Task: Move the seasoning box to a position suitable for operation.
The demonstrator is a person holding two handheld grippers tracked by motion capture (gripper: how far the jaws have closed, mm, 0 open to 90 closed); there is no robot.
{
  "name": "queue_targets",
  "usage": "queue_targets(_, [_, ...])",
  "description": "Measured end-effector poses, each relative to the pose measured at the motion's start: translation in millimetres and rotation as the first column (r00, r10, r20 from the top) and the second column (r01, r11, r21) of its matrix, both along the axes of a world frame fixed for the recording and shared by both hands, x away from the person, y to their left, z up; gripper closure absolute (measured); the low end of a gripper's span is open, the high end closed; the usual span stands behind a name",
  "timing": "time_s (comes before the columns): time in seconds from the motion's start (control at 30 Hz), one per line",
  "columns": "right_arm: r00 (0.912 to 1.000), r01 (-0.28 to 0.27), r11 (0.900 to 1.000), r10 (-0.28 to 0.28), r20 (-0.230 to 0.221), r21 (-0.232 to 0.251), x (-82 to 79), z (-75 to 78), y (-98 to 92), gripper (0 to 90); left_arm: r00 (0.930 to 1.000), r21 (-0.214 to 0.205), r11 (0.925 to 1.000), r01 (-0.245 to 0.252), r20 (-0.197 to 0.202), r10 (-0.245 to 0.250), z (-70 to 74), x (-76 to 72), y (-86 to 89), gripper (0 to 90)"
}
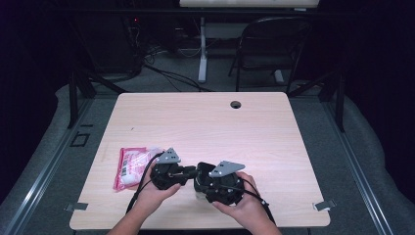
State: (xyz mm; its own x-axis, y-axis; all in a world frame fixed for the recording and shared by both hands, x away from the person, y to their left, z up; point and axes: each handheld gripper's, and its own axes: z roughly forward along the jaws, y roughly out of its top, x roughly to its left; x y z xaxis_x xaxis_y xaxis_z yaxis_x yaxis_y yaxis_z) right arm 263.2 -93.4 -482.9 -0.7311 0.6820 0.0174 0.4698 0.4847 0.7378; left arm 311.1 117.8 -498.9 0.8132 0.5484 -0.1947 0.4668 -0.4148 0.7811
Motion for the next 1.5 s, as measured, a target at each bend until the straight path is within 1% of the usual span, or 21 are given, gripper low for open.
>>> queue_targets(0.07, [0.9999,0.002,1.0,-0.002,0.012,0.006,-0.6,-0.8,1.3,48.5,1.0,0.01,0.9999,0.002,0.008,-0.002,-1.4,0.1,-0.9,73.8])
queue_targets(0.17, [1.0,-0.001,0.9999,0.001,0.005,0.011,-1.0,0.0,1.2,50.3,0.9999,0.019,0.9998,-0.008,0.01,0.008,-4.7,0.1,-2.4,72.6])
queue_targets(0.2, [0.9995,-0.013,0.9973,0.011,0.028,0.073,0.5,-3.6,2.1,50.5,0.9999,0.026,0.9996,-0.008,0.008,0.008,-5.3,0.3,-2.3,72.5])
queue_targets(0.23, [0.9995,-0.006,0.9973,0.004,0.03,0.073,0.3,-3.3,2.0,50.9,0.9999,0.031,0.9994,-0.013,0.011,0.012,-6.5,0.4,-2.6,72.3])
queue_targets(0.27, [1.0,0.004,0.9999,-0.004,0.001,0.012,-0.8,1.3,-0.4,51.7,0.9998,0.039,0.9991,-0.019,0.011,0.018,-7.3,0.2,-2.9,72.3])
queue_targets(0.33, [0.9998,0.02,0.9997,-0.02,0.009,0.015,-0.3,1.5,-1.7,53.1,0.9997,0.04,0.999,-0.021,0.008,0.021,-10.0,0.8,-3.6,71.7])
queue_targets(0.37, [0.9997,0.023,0.9997,-0.023,0.007,0.007,0.3,2.1,-3.1,53.4,0.9997,0.045,0.9987,-0.022,0.006,0.022,-11.2,1.0,-4.0,71.6])
queue_targets(0.4, [0.9996,0.028,0.9995,-0.028,0.006,0.013,1.0,1.7,-3.7,53.4,0.9997,0.043,0.9987,-0.026,0.005,0.026,-12.6,1.1,-5.2,71.5])
queue_targets(0.5, [1.0,0.009,0.9998,-0.009,-0.002,0.015,1.1,0.6,-2.6,52.3,0.9996,0.049,0.9984,-0.029,0.007,0.029,-12.5,0.5,-7.1,70.8])
queue_targets(0.6, [0.9999,-0.014,0.9999,0.014,0.004,-0.007,-1.8,-1.8,3.2,49.0,0.9994,0.041,0.9986,-0.034,0.004,0.034,-11.8,0.1,-6.4,70.7])
queue_targets(0.7, [0.9979,-0.016,0.9983,0.019,0.062,-0.056,-4.3,-4.9,9.0,43.5,0.9992,0.029,0.9988,-0.04,0.002,0.04,-10.5,-0.3,-6.0,69.7])
queue_targets(0.73, [0.9979,-0.016,0.9983,0.019,0.062,-0.056,-4.3,-4.9,9.0,43.5,0.9992,0.029,0.9988,-0.04,0.002,0.04,-10.5,-0.3,-6.0,69.2])
queue_targets(0.77, [0.9947,-0.008,0.9963,0.017,0.101,-0.086,-5.4,-6.7,11.9,41.0,0.9991,0.028,0.9987,-0.042,0.007,0.042,-8.9,-0.9,-6.1,68.5])
queue_targets(0.83, [0.9912,0.005,0.9947,0.009,0.132,-0.102,-5.9,-8.6,14.1,40.9,0.9988,0.025,0.9985,-0.048,0.014,0.047,-9.0,-0.9,-6.5,67.4])
queue_targets(0.9, [0.9885,0.016,0.9912,0.004,0.151,-0.131,-5.8,-10.5,15.9,40.8,0.9988,0.033,0.9983,-0.049,0.009,0.049,-9.5,-0.6,-6.3,65.7])
queue_targets(0.97, [0.988,0.025,0.9903,-0.003,0.155,-0.136,-5.4,-11.3,16.4,40.5,0.9984,0.037,0.9978,-0.055,0.015,0.054,-10.8,-0.3,-6.7,64.7])
queue_targets(1.13, [0.9904,0.029,0.9932,-0.013,0.138,-0.113,-4.5,-10.0,14.5,41.0,0.9982,0.055,0.9969,-0.057,0.023,0.056,-12.5,0.2,-7.6,62.0])
queue_targets(1.17, [0.9918,0.033,0.9949,-0.021,0.126,-0.095,-3.7,-8.9,12.7,41.4,0.998,0.063,0.9962,-0.06,0.023,0.059,-14.9,0.8,-8.5,61.8])
queue_targets(1.27, [0.9933,0.032,0.9965,-0.023,0.113,-0.078,-3.1,-7.6,10.7,41.9,0.9978,0.07,0.9954,-0.065,0.014,0.064,-18.5,1.9,-9.3,61.3])
queue_targets(1.33, [0.9938,0.035,0.997,-0.027,0.108,-0.069,-2.9,-6.8,9.7,42.5,0.9981,0.056,0.9966,-0.061,0.006,0.061,-20.6,2.3,-10.1,60.7])
queue_targets(1.5, [0.9958,0.033,0.9986,-0.029,0.087,-0.041,-2.1,-4.3,5.0,44.5,0.9985,0.047,0.9973,-0.055,0.004,0.055,-22.5,3.3,-11.0,62.3])
